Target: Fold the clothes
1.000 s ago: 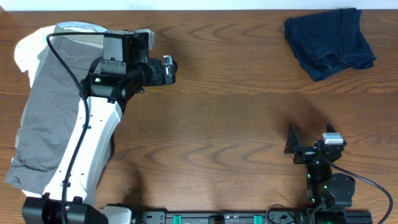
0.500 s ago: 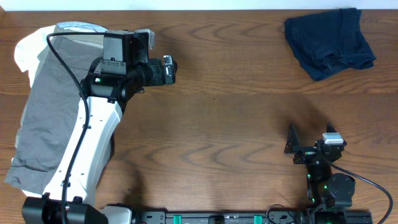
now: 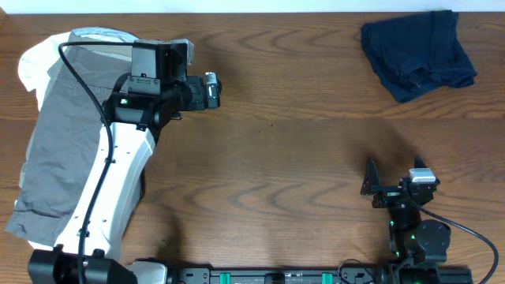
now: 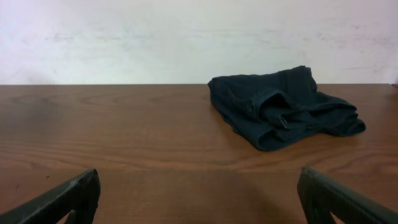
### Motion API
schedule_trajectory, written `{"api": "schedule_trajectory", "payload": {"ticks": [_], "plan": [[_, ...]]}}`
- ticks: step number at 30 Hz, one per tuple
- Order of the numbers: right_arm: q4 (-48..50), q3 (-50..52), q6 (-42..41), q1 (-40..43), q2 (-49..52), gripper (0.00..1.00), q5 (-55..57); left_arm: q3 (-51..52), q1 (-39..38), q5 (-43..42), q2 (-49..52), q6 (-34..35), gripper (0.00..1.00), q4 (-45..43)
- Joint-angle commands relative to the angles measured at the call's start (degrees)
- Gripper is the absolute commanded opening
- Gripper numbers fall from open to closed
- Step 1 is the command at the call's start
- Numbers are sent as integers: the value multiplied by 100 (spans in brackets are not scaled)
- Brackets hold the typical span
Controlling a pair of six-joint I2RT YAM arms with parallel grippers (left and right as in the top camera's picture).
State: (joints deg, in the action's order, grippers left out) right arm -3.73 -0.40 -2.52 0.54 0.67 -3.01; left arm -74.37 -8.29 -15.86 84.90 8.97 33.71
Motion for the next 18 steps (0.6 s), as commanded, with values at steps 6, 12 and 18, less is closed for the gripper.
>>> {"api": "schedule_trajectory", "payload": {"ticks": [6, 12, 18], "plan": [[-31, 9, 2, 68, -39, 99, 20, 267, 24, 308, -610, -59, 98, -372], [-31, 9, 2, 68, -39, 99, 20, 892, 24, 308, -1416, -61, 98, -1106], [-31, 9, 2, 68, -39, 99, 20, 1971, 24, 306, -2367, -251, 98, -2011]]}}
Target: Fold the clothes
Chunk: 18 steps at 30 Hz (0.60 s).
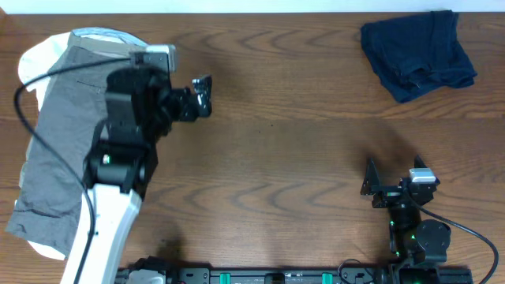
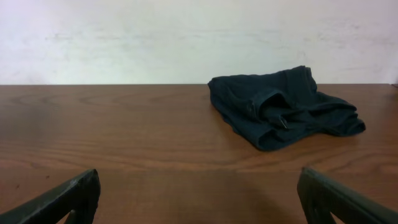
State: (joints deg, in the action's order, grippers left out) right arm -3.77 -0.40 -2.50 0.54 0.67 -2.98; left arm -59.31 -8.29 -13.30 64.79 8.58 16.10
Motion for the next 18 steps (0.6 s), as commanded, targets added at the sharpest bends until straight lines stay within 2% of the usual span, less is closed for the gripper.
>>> {"api": "schedule_trajectory", "payload": {"ticks": [1, 11, 14, 18], "plan": [[-26, 9, 0, 68, -39, 99, 17, 632, 24, 50, -481, -249, 98, -398], [-26, 9, 0, 68, -39, 99, 17, 2730, 24, 31, -2109, -256, 98, -2487], [-26, 9, 0, 68, -39, 99, 17, 3211, 26, 103, -2581, -262, 98, -2824], [-26, 9, 0, 68, -39, 99, 17, 3713, 26, 125, -3195, -627, 98, -2914]]}}
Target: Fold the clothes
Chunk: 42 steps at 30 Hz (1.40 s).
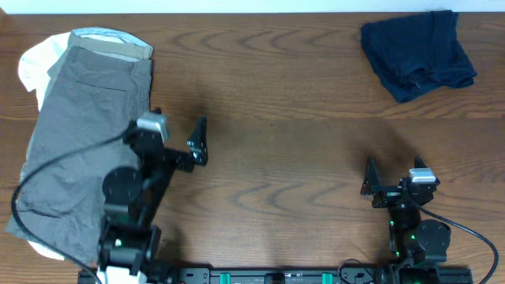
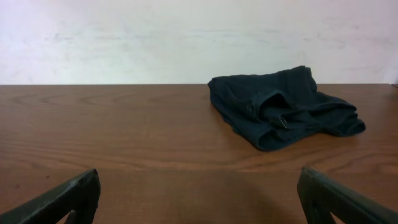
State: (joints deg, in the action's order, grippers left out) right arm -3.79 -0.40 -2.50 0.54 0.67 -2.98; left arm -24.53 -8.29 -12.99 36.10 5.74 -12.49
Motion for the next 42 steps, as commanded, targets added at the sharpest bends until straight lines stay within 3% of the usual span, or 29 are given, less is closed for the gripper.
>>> {"api": "schedule_trajectory", "payload": {"ticks": [1, 8, 21, 37, 42], "plan": [[-24, 9, 0, 68, -39, 99, 17, 330, 26, 94, -452, -435, 98, -55], [-24, 9, 0, 68, -39, 99, 17, 994, 28, 219, -1392, -772, 98, -55], [-24, 9, 0, 68, -39, 99, 17, 2127, 568, 212, -3042, -765, 98, -52], [-24, 9, 0, 68, -39, 99, 17, 2430, 743, 219, -3602, -916, 98, -35], [-24, 9, 0, 68, -39, 99, 17, 2430, 743, 286, -3602, -1054, 98, 649]]}}
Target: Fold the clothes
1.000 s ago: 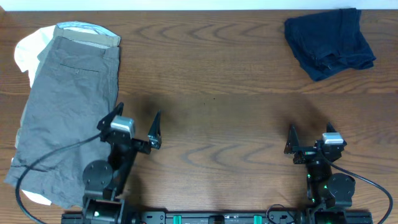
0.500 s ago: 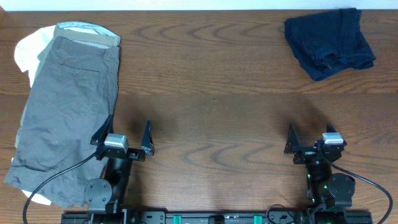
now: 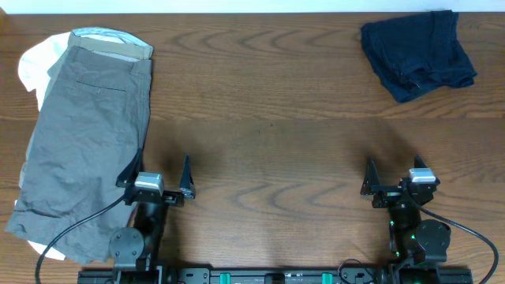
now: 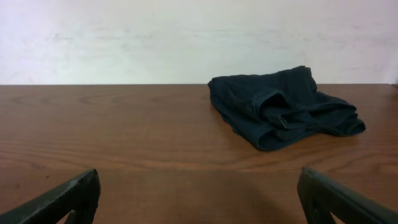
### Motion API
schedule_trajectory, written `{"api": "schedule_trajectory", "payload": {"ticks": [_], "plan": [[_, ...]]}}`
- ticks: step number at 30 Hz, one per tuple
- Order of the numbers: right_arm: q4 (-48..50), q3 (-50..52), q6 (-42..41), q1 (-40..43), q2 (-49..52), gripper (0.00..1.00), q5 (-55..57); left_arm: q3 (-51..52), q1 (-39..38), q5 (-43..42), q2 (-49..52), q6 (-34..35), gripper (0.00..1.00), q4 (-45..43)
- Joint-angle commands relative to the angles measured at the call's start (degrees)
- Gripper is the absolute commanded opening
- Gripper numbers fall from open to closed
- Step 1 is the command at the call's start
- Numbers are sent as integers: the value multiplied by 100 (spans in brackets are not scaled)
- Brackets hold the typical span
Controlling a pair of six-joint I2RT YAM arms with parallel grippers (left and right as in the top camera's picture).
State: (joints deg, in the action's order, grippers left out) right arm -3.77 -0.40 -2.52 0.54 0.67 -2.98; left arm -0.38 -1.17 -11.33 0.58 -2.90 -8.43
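Note:
A grey pair of trousers (image 3: pixel 87 134) lies flat and lengthwise at the table's left, over a white garment (image 3: pixel 33 63) that shows at its far end and near corner. A dark navy garment (image 3: pixel 418 51) (image 4: pixel 283 109) sits bunched and folded at the far right. My left gripper (image 3: pixel 155 173) stands open near the front edge, just right of the trousers' near end and holding nothing. Open and empty as well, my right gripper (image 3: pixel 393 173) (image 4: pixel 199 199) points toward the navy garment from the front right, well short of it.
The brown wooden table (image 3: pixel 276 118) stretches bare between the two garments. Both arm bases sit on a rail at the front edge (image 3: pixel 284 276). A pale wall (image 4: pixel 186 37) rises behind the table's far edge.
My left arm has drawn back from the middle left of the table to the front edge, gripper open and empty. The garments and my right arm have not moved.
My left arm first reached over the grey trousers, its gripper beside their far right edge. Over the later moments it stood further back each time, uncovering the trousers, and now rests at the front edge. My right arm stayed still throughout.

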Motion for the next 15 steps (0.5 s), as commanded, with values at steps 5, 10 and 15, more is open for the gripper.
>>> {"api": "schedule_trajectory", "payload": {"ticks": [5, 10, 15], "plan": [[-26, 9, 2, 68, -39, 99, 17, 15, 31, 160, -50, -201, 98, 1202], [-26, 9, 2, 68, -39, 99, 17, 15, 31, 175, -50, -201, 98, 1182], [-26, 9, 2, 68, -39, 99, 17, 15, 28, 136, -42, -199, 98, 1163]]}}
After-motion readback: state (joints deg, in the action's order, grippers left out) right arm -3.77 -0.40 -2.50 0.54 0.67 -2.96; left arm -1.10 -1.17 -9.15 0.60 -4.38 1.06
